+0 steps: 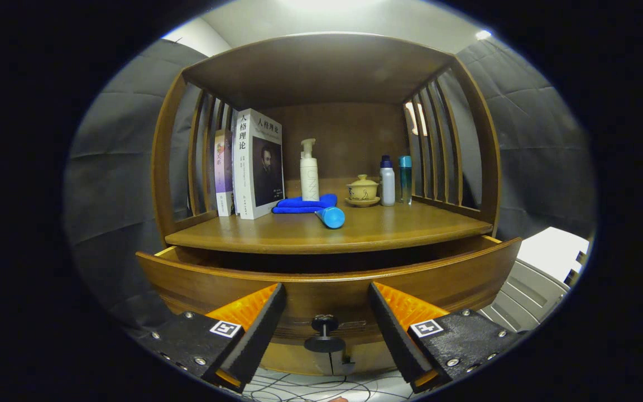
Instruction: Pull open the drawer, take out the items inside it, and place them on the countertop above the cabinet.
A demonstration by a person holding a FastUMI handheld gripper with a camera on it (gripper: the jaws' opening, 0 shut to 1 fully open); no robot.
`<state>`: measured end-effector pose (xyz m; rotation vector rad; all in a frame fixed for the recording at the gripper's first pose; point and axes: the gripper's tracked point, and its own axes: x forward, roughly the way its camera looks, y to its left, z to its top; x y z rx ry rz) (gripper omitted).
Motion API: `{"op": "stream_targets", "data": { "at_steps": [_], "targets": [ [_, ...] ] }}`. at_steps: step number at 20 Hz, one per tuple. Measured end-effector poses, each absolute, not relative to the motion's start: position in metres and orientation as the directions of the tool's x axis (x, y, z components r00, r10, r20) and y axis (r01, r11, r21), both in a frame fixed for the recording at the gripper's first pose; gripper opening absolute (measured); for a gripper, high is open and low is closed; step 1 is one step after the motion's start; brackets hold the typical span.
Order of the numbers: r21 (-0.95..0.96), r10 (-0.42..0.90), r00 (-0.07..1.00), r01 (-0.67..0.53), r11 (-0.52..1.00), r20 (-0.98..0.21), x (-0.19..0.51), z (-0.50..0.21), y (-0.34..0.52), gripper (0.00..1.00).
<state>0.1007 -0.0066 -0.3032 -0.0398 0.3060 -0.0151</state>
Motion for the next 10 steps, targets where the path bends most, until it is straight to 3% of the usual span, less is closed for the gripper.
{"op": "stream_targets", "data": {
  "at_steps": [4,10],
  "targets": [
    [-0.048,-0.025,0.976,0.015,0.999,-0.219,0.128,-0.281,-0.015,0.95],
    [0.058,-0.089,0.965,0.106,0.993,-0.246,0.138,-0.289,-0.034,0.95]
  ]
}}
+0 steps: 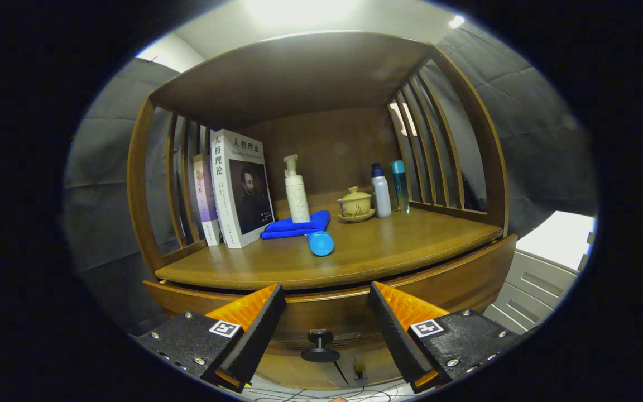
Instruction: Pull open the drawer, take out the items inside it, and place them on the countertop above the cabinet.
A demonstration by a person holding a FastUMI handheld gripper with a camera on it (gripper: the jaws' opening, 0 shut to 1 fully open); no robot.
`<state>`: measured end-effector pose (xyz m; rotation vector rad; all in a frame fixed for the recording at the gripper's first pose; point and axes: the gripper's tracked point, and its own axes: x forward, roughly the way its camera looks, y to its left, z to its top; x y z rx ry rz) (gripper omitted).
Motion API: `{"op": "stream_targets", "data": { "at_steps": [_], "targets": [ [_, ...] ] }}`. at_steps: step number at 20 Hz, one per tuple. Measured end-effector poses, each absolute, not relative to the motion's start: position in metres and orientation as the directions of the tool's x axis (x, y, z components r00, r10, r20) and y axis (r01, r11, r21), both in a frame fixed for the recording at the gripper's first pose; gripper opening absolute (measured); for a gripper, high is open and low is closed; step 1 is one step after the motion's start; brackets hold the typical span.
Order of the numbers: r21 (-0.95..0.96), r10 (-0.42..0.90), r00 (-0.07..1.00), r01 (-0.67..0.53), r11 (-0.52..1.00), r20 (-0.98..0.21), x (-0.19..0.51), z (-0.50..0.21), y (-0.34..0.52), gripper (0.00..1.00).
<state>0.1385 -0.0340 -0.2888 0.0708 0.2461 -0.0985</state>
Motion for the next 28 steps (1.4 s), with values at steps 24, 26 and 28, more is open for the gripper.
{"op": "stream_targets", "data": {
  "at_steps": [24,26,28],
  "targets": [
    [-0.112,-0.041,0.964,0.011,0.994,-0.264,0.143,-0.309,-0.022,0.88],
    [-0.115,-0.008,0.968,-0.022,0.993,-0.251,0.144,-0.291,-0.016,0.88],
    [-0.155,0.013,0.982,-0.043,0.987,-0.188,0.141,-0.249,-0.012,0.89]
  ]
}}
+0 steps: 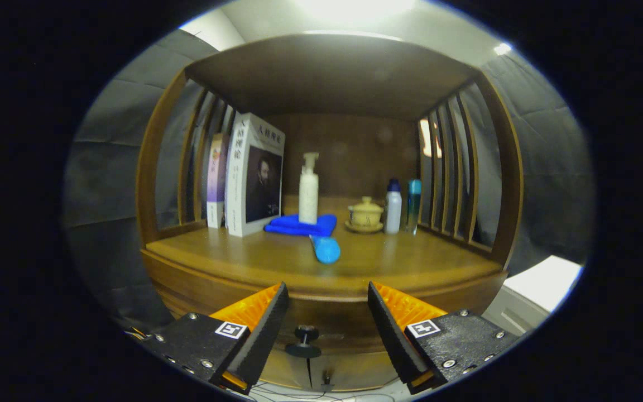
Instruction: Pull open the drawer, take out the items inside it, and place them on the countertop above the cabinet.
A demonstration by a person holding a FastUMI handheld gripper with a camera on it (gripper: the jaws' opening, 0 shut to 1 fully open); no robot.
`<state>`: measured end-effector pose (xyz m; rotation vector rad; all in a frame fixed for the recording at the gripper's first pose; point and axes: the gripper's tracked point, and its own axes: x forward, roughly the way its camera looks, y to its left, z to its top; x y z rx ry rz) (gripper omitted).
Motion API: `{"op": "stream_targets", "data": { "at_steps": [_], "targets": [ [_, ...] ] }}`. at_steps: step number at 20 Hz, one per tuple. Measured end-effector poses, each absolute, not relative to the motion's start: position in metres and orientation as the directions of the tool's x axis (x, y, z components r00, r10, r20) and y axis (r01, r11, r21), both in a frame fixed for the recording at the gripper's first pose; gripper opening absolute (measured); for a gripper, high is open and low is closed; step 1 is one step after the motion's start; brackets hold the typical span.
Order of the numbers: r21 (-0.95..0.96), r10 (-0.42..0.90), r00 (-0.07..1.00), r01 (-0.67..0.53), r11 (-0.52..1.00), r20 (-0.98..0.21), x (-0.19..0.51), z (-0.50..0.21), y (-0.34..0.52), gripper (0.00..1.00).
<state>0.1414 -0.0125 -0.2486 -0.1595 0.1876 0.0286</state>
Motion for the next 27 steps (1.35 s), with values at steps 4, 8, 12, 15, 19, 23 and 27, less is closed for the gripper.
{"op": "stream_targets", "data": {
  "at_steps": [4,8,12,15,19,23,27],
  "targets": [
    [-0.173,0.069,0.992,-0.085,0.981,-0.101,0.123,-0.156,0.005,0.93],
    [-0.166,0.061,0.995,-0.074,0.983,-0.081,0.087,-0.079,0.009,0.94],
    [-0.11,0.069,0.993,-0.079,0.991,-0.1,0.045,-0.044,0.018,0.95],
    [-0.045,0.103,0.99,-0.107,0.993,-0.094,0.021,-0.028,0.031,0.95],
    [-0.087,0.078,0.991,-0.088,0.992,-0.112,0.012,-0.026,0.031,0.95],
    [-0.108,0.066,0.99,-0.079,0.991,-0.122,0.01,-0.028,0.028,0.95],
    [-0.138,0.031,0.99,-0.051,0.989,-0.14,0.016,-0.035,0.015,0.95]
  ]
}}
